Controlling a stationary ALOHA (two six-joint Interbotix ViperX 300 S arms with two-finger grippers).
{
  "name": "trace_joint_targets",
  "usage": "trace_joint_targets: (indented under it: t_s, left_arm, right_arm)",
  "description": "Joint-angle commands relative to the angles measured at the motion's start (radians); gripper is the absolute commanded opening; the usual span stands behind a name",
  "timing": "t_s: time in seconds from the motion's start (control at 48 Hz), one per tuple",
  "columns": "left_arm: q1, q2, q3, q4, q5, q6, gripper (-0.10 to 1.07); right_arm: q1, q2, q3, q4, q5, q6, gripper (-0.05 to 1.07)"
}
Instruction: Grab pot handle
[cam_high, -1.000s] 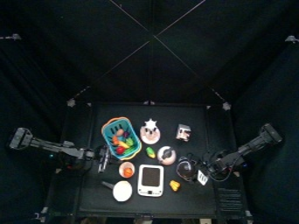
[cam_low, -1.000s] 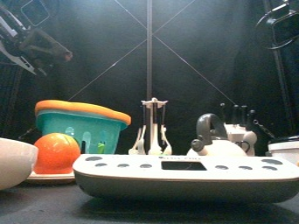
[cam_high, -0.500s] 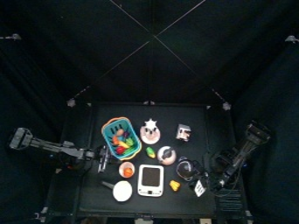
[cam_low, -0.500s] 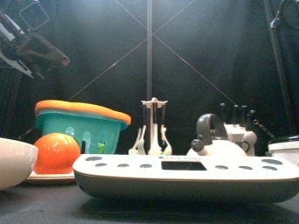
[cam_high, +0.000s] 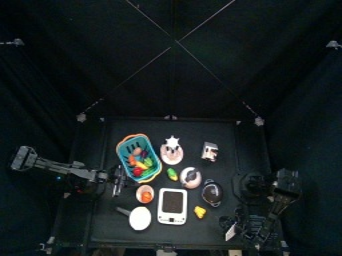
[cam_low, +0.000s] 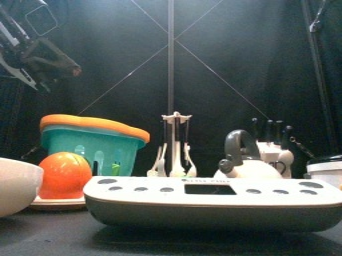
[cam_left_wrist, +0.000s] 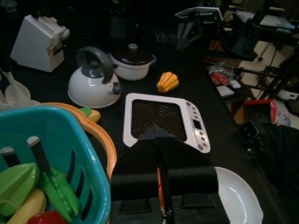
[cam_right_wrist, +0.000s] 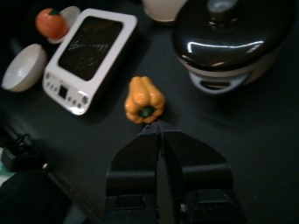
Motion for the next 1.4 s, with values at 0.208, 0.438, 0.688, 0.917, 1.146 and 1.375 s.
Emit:
trace_joint_targets:
  t_s: [0.208,0.438,0.688,0.917,1.146,1.375]
  left_arm:
    - [0.0,0.003,-0.02,-0.018,-0.012,0.0,0.17]
    - [0.0,0.003,-0.011,-0.025,-0.012,0.002,0.17]
    - [-0.002,0.003,-0.009,-0.029,-0.012,0.0,0.17]
    - [-0.002,0.003,-0.008,-0.04,-0.011,0.0,0.17]
    - [-0.002,0.003,-0.006,-0.041,-0.006,0.0,0.17]
    - [-0.003,0.003,-0.005,-0.054,-0.006,0.0,0.17]
  right_arm:
    - [-0.095,0.046,-0.078,0.026,0.031,0.021,0.66]
    - [-0.133,0.055,-0.066,0.054,0.029,0.021,0.77]
    - [-0.137,0.023,-0.058,0.103,0.029,0.031,0.77]
    - [-0.106,0.0,-0.021,0.075,0.034,0.164,0.77]
    - [-0.038,0.04,0.037,0.058,0.032,0.405,0.77]
    - [-0.029,0.038,0.038,0.11,0.029,0.394,0.78]
